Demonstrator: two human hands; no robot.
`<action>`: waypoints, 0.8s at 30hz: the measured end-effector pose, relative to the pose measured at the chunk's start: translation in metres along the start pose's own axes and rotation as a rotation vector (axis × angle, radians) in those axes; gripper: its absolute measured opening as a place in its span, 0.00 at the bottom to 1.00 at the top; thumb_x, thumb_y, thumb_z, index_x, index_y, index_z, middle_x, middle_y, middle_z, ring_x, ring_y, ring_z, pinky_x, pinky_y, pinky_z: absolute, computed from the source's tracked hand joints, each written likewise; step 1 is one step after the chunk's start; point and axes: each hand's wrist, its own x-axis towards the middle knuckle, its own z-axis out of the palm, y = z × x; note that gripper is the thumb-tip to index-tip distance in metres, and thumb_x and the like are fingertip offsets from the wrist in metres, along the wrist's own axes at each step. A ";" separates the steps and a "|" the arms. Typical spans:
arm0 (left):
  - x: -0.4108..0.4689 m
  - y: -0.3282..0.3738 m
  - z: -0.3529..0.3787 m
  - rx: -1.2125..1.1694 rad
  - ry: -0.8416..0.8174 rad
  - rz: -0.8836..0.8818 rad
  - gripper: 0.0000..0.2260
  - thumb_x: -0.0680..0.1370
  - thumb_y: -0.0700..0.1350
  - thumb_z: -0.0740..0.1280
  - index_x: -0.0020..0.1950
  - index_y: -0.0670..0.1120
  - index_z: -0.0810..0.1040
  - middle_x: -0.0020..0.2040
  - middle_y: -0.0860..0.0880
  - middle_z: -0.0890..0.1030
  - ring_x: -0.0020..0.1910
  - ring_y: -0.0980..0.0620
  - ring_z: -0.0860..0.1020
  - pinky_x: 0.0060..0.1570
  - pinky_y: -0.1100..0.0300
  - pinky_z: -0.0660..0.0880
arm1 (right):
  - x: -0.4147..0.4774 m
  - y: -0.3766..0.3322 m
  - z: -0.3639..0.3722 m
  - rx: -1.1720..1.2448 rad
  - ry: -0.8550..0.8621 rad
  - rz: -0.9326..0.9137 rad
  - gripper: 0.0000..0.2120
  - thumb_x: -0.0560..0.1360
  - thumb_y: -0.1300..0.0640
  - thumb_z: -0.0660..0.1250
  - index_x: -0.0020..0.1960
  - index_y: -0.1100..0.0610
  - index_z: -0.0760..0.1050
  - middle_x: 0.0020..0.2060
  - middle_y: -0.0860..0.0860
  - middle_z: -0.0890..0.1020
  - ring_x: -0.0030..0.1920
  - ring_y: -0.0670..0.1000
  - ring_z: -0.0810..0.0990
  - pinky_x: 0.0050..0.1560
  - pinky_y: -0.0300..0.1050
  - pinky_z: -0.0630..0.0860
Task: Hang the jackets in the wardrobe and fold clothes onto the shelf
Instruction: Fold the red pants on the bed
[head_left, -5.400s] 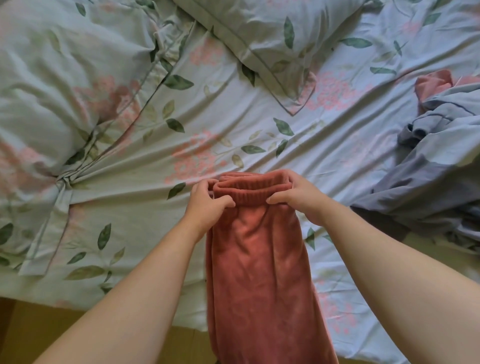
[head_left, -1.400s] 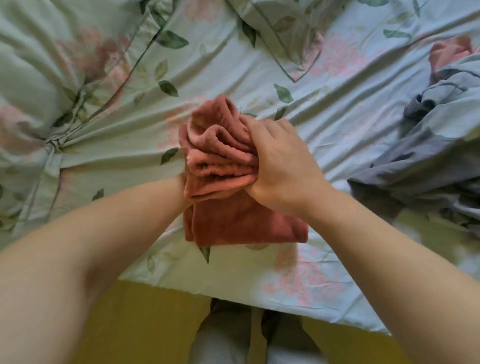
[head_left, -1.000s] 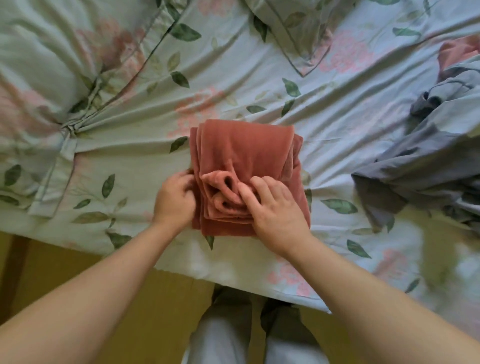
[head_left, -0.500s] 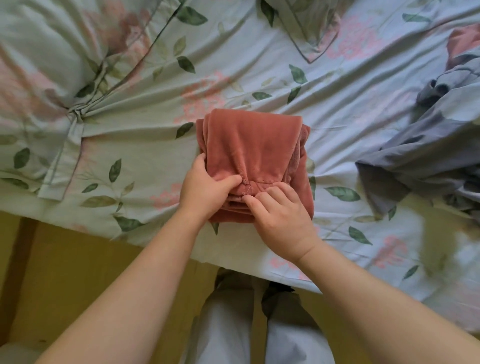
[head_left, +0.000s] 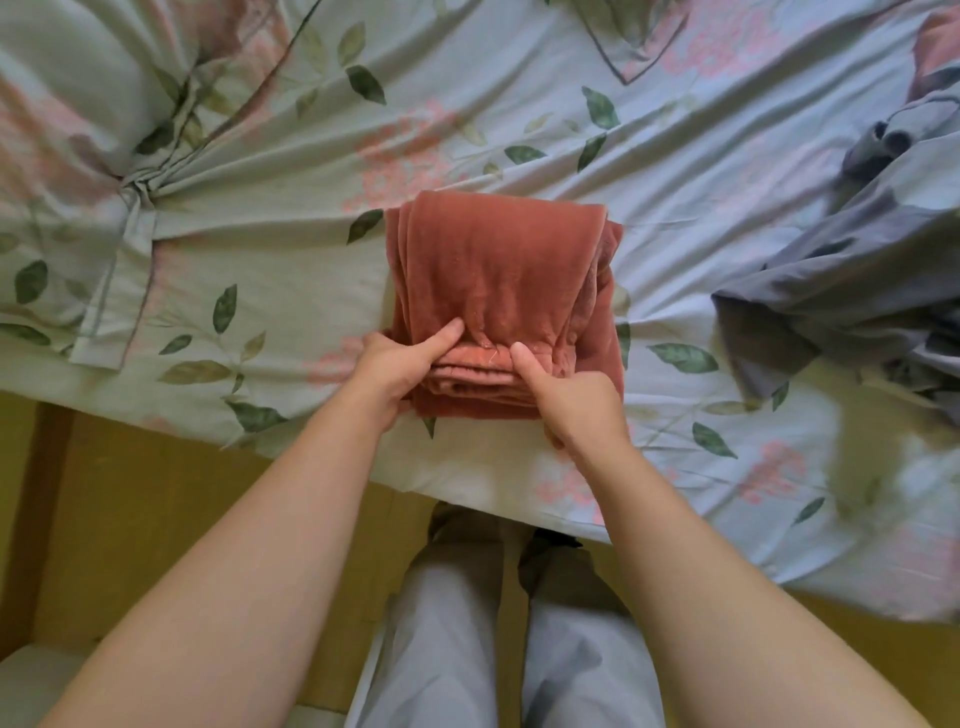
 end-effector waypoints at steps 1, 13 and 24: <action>-0.005 -0.002 -0.002 -0.020 -0.031 -0.020 0.45 0.58 0.68 0.80 0.66 0.45 0.74 0.56 0.48 0.83 0.48 0.50 0.83 0.41 0.57 0.80 | -0.004 0.002 0.002 0.159 -0.124 0.128 0.41 0.63 0.19 0.64 0.39 0.60 0.79 0.29 0.53 0.83 0.29 0.53 0.80 0.34 0.45 0.78; -0.063 0.002 -0.001 -0.056 -0.293 -0.092 0.21 0.71 0.62 0.75 0.53 0.48 0.84 0.44 0.51 0.87 0.37 0.57 0.83 0.35 0.64 0.75 | -0.033 -0.004 0.024 1.313 -0.384 0.327 0.28 0.71 0.42 0.75 0.64 0.57 0.79 0.57 0.59 0.84 0.59 0.59 0.83 0.68 0.57 0.74; -0.222 0.006 -0.052 -0.215 -0.245 -0.005 0.30 0.67 0.65 0.77 0.63 0.49 0.78 0.60 0.52 0.81 0.58 0.52 0.78 0.60 0.54 0.72 | -0.145 -0.027 -0.071 0.996 -0.328 0.217 0.34 0.59 0.49 0.84 0.62 0.59 0.80 0.50 0.60 0.86 0.49 0.60 0.87 0.53 0.62 0.82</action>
